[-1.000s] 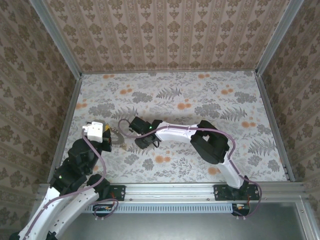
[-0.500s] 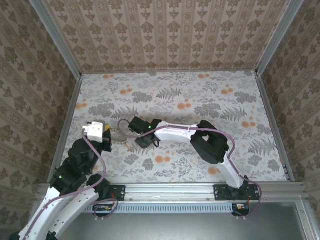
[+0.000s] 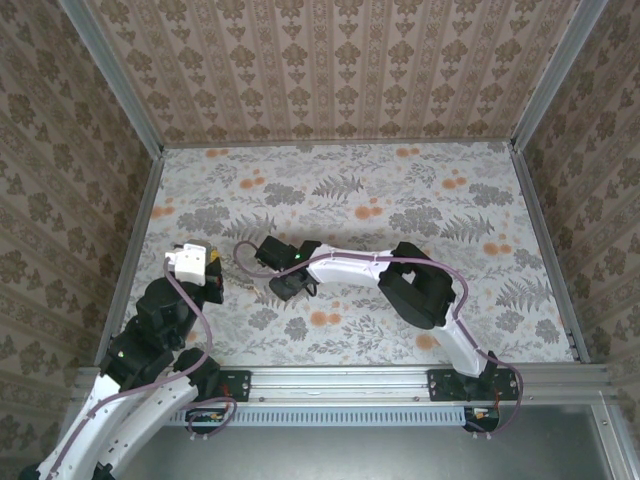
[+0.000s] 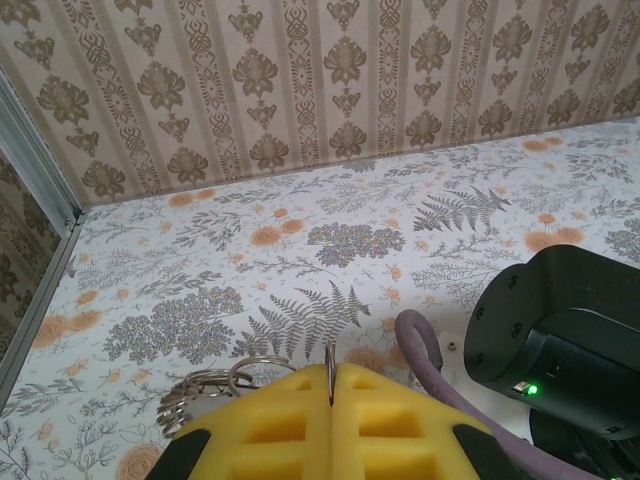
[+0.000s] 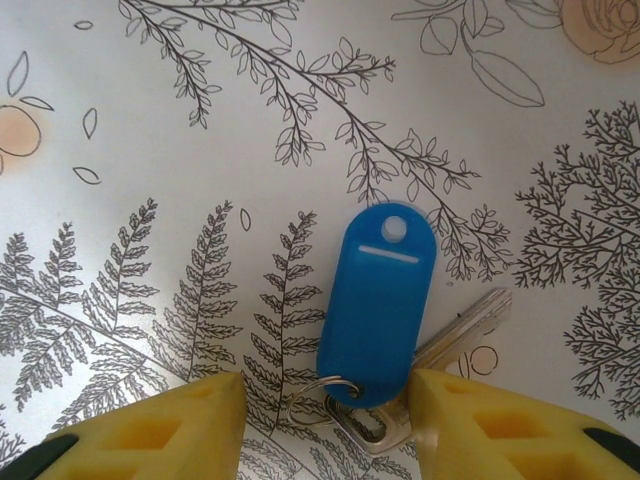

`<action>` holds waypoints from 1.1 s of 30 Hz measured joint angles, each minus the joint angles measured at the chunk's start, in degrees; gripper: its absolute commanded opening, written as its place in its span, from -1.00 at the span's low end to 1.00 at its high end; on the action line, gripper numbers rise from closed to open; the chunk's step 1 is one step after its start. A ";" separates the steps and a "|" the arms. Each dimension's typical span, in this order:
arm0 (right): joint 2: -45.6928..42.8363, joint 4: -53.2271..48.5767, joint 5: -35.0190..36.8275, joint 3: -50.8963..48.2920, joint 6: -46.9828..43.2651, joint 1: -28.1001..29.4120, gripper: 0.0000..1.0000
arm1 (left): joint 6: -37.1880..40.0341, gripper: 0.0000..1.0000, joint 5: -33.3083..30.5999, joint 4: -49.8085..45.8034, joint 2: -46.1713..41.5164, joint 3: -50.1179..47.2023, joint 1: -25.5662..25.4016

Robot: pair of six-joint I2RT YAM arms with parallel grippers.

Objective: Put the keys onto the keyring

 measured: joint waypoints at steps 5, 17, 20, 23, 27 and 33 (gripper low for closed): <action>0.09 -0.87 0.66 0.37 -0.46 0.07 -0.36 | 0.00 -1.00 0.04 0.02 0.00 0.00 0.00; -0.42 0.02 1.64 -0.74 -1.03 0.02 -0.70 | 0.00 -1.00 0.20 0.00 0.00 0.00 -0.31; -1.51 1.42 1.60 -2.56 -1.11 -0.11 -0.79 | 0.00 -1.00 0.17 -0.04 0.00 0.00 -0.87; -3.34 3.32 1.03 -5.64 -1.11 -0.55 -0.90 | 0.00 -1.00 -0.09 -0.13 0.00 0.00 -1.49; -7.10 7.37 -1.88 -11.87 -1.25 -1.77 -1.00 | 0.00 -1.00 -0.57 -0.37 0.00 0.00 -2.54; -15.67 14.03 -7.82 -22.34 -2.80 -4.37 -1.00 | 0.00 -1.00 -1.51 -0.74 0.31 0.00 -3.56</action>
